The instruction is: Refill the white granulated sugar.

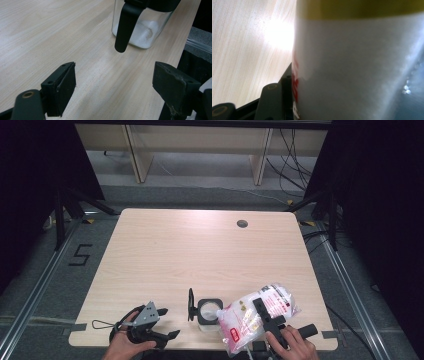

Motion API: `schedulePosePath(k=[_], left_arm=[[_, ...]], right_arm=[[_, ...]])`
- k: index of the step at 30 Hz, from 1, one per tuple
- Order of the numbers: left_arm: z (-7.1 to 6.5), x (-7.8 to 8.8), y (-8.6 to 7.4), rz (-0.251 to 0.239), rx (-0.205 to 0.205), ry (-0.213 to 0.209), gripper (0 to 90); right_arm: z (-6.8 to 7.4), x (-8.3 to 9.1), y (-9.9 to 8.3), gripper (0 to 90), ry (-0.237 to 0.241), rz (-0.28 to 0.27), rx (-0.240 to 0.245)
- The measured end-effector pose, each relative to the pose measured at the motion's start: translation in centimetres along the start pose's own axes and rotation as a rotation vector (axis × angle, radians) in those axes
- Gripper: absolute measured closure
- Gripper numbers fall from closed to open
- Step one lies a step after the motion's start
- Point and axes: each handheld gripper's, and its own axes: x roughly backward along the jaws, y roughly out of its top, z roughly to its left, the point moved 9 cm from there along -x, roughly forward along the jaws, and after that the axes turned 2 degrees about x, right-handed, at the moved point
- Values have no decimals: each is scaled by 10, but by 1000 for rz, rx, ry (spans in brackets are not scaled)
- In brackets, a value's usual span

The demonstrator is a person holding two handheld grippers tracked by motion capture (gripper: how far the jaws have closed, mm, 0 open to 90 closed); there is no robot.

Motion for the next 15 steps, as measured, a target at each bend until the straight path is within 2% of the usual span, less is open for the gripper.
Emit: schedulePosePath(k=[3, 4, 5, 7, 15], left_arm=[[-1, 0, 0, -6, 12, -6, 185], [0, 0, 0, -6, -5, -2, 185], [0, 0, 0, -1, -1, -1, 185], [-1, 0, 1, -6, 11, -7, 185], [0, 0, 1, -6, 7, -6, 185]], right_arm=[[0, 0, 0, 438, 3, 0, -4], [-1, 0, 0, 438, -3, -6, -4], [0, 0, 0, 438, 1, -5, -16], [-1, -1, 1, 438, -3, -15, -10], [0, -1, 0, 439, 1, -13, -17]])
